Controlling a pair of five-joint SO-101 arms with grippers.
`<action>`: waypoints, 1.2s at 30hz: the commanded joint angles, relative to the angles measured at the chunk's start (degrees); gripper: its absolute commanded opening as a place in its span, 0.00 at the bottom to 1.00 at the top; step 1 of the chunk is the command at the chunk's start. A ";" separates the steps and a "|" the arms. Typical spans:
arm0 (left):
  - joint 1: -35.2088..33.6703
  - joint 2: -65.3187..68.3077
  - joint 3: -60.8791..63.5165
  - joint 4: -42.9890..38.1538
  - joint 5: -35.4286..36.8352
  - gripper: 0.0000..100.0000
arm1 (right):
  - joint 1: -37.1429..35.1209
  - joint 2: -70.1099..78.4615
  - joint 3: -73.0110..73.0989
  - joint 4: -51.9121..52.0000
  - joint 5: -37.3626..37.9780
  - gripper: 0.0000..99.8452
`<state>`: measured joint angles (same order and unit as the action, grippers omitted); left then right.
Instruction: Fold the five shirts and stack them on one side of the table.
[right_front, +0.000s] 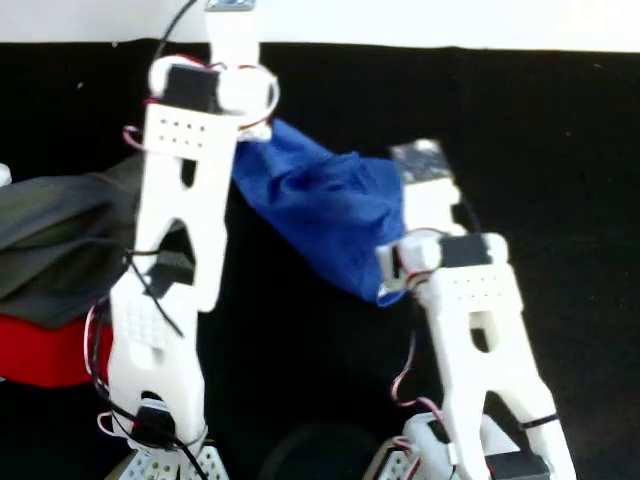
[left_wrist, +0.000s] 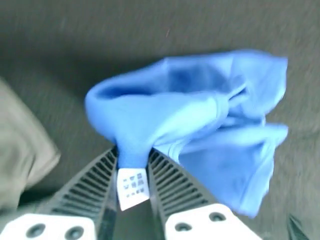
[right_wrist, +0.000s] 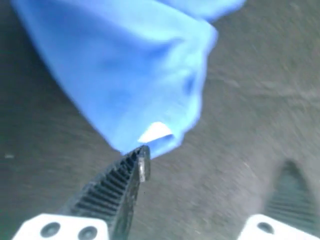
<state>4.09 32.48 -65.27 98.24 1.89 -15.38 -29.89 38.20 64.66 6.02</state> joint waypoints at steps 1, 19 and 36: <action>-5.23 -5.49 1.63 3.43 0.18 0.01 | -4.62 0.22 -2.95 -2.24 -1.58 0.48; -14.90 -18.95 38.99 3.43 -11.08 0.01 | -4.00 41.19 -26.33 2.33 -1.05 0.05; -4.00 -19.38 18.68 3.43 -10.90 0.01 | 19.38 41.01 -65.10 18.42 3.78 0.01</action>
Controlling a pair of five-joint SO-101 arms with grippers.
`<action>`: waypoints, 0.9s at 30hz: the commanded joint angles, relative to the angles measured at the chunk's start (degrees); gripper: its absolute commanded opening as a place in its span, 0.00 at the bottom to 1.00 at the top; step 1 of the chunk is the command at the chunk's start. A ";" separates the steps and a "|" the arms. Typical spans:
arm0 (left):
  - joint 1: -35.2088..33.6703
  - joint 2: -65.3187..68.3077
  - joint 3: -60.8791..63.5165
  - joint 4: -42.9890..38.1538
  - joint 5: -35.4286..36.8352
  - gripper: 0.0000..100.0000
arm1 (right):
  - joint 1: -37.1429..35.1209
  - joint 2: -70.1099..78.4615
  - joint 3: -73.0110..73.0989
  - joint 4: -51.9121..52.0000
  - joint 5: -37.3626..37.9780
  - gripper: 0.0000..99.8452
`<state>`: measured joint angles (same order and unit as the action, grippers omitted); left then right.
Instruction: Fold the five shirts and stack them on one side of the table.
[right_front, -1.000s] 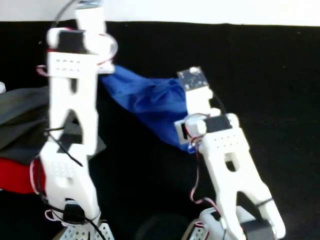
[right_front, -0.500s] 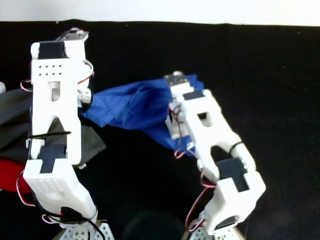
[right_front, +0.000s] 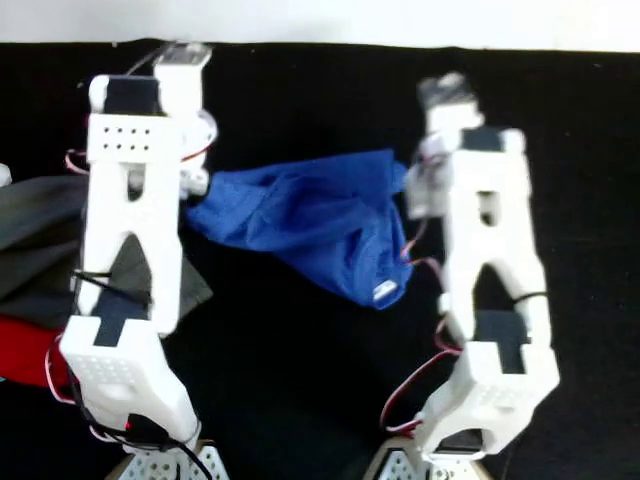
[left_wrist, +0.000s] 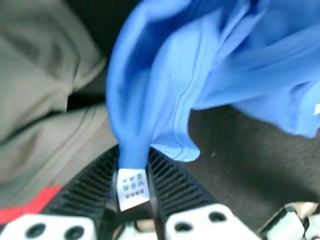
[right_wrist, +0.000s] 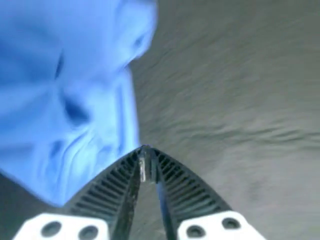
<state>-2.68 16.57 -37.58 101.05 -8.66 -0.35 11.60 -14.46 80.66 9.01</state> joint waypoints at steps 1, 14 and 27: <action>3.47 -3.47 -11.82 0.62 -0.35 0.01 | 4.88 -0.40 -15.34 3.65 0.79 0.01; -5.67 -3.38 -5.58 0.62 -0.62 0.01 | -10.33 11.91 -15.16 -0.04 -1.58 0.23; -16.75 -3.38 4.97 0.62 -8.70 0.01 | -22.55 21.76 -15.43 11.56 5.19 0.22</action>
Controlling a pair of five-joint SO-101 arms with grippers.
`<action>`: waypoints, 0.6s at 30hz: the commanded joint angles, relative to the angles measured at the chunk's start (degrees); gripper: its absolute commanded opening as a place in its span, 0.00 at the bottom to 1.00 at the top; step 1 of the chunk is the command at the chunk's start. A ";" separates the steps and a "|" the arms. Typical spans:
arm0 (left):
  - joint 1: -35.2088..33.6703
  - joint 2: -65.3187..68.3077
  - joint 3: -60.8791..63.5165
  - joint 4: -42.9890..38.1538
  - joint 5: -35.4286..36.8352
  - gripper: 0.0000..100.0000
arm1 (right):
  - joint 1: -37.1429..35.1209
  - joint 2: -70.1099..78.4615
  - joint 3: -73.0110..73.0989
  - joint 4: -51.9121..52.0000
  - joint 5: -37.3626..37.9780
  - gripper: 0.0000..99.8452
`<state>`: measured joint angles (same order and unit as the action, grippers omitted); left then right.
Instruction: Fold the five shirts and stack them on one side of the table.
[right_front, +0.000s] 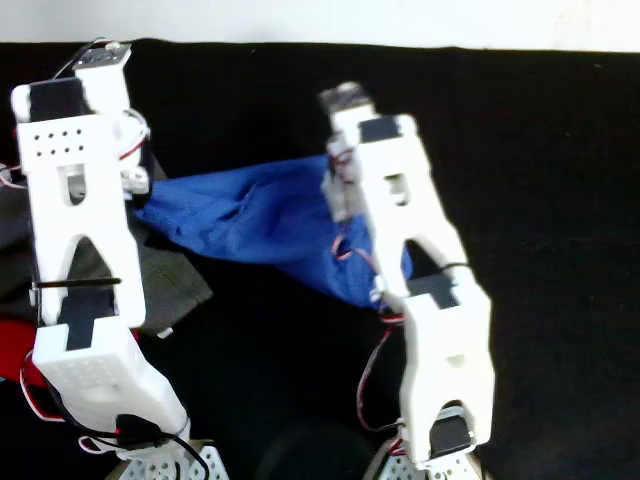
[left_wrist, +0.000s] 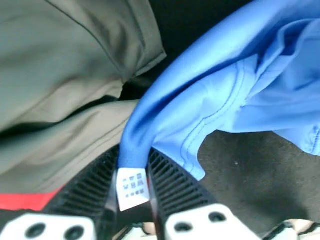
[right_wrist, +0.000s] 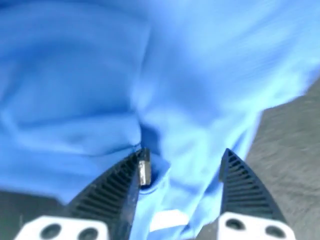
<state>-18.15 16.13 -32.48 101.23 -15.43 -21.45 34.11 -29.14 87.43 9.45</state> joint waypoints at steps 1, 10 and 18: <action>-1.45 -2.95 -0.13 0.44 -1.93 0.01 | -1.63 -0.75 -1.19 6.64 6.86 0.22; -1.63 -2.95 -0.13 0.44 -2.02 0.01 | -0.48 -5.93 -12.79 11.38 8.44 0.22; -1.54 -2.95 -0.13 0.44 -2.02 0.01 | -2.95 3.21 -15.25 -0.48 -5.80 0.22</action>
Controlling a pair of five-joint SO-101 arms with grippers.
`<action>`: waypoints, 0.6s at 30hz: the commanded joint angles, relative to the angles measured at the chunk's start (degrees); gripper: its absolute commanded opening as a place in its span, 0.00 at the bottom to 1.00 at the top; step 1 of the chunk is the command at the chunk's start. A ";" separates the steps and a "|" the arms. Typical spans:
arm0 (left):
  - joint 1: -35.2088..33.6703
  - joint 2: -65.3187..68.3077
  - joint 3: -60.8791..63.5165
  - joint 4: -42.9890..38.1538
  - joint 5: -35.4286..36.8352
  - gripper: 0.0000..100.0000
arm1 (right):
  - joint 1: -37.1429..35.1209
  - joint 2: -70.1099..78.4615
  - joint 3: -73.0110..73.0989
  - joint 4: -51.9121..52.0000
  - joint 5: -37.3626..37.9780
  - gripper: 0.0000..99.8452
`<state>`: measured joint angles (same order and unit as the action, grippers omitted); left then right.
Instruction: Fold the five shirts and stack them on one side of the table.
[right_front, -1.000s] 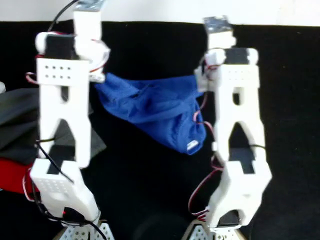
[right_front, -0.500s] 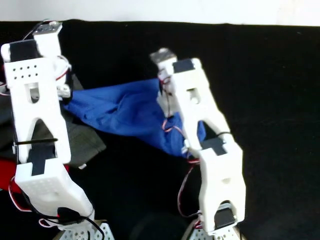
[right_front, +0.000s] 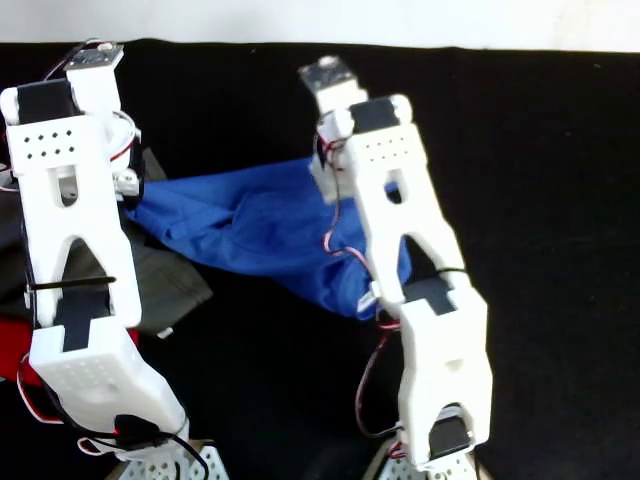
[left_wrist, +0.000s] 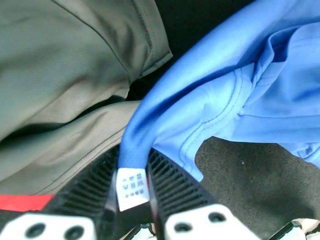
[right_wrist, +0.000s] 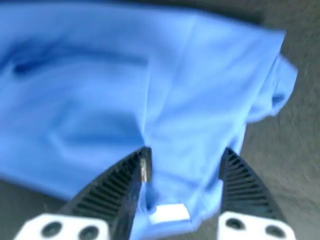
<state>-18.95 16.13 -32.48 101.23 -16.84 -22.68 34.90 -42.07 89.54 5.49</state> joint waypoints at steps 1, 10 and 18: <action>-0.75 -2.95 -0.13 0.44 -0.62 0.01 | -2.68 4.09 -2.42 -2.51 -1.85 0.22; -0.57 -2.95 -0.13 0.44 -0.62 0.01 | -8.13 7.96 -2.33 -5.58 -1.85 0.26; -0.48 -2.95 -0.13 0.44 -0.62 0.01 | -8.57 9.27 -2.07 -10.15 -1.76 0.34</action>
<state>-18.95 16.13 -32.48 101.23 -16.84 -30.24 43.60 -42.15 81.19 4.09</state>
